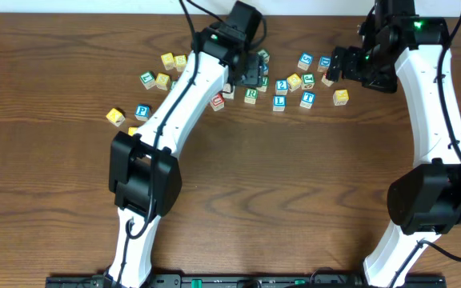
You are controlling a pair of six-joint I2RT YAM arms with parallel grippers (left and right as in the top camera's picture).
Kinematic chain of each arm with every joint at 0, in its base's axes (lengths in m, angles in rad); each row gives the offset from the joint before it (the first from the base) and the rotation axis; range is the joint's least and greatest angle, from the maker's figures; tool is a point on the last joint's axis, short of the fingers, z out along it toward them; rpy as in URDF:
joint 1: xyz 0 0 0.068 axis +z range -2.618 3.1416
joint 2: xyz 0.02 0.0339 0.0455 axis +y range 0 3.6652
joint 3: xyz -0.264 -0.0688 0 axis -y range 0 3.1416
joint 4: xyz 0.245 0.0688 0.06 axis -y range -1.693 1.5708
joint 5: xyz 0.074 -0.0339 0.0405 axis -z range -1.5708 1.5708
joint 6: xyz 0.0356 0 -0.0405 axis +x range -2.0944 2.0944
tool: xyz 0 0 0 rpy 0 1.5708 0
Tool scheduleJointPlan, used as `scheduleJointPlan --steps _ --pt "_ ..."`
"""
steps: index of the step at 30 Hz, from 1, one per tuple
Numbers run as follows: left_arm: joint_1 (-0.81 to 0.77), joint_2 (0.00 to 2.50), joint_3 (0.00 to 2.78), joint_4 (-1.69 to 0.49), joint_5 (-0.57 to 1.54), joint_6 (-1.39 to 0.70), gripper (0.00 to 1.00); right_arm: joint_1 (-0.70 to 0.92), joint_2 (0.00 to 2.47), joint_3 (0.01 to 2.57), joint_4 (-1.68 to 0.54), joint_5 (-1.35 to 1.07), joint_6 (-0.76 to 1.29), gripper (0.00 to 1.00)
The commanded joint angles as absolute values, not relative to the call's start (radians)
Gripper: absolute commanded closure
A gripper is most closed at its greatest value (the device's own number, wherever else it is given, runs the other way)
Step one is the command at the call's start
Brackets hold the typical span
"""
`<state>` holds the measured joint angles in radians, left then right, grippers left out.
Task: Spell out ROBOT
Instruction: 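Lower the left gripper onto the green R block and grasp it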
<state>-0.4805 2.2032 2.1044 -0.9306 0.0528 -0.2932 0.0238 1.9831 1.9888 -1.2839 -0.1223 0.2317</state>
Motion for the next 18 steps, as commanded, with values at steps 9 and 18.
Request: scheduleJointPlan --steps 9,18 --pt "-0.534 2.291 2.14 -0.824 0.033 -0.336 0.26 0.028 1.982 2.0 -1.299 -0.103 0.243 0.01" --pt "-0.533 2.411 2.14 -0.801 0.019 -0.336 0.31 0.028 1.982 2.0 -1.303 -0.103 0.238 0.01"
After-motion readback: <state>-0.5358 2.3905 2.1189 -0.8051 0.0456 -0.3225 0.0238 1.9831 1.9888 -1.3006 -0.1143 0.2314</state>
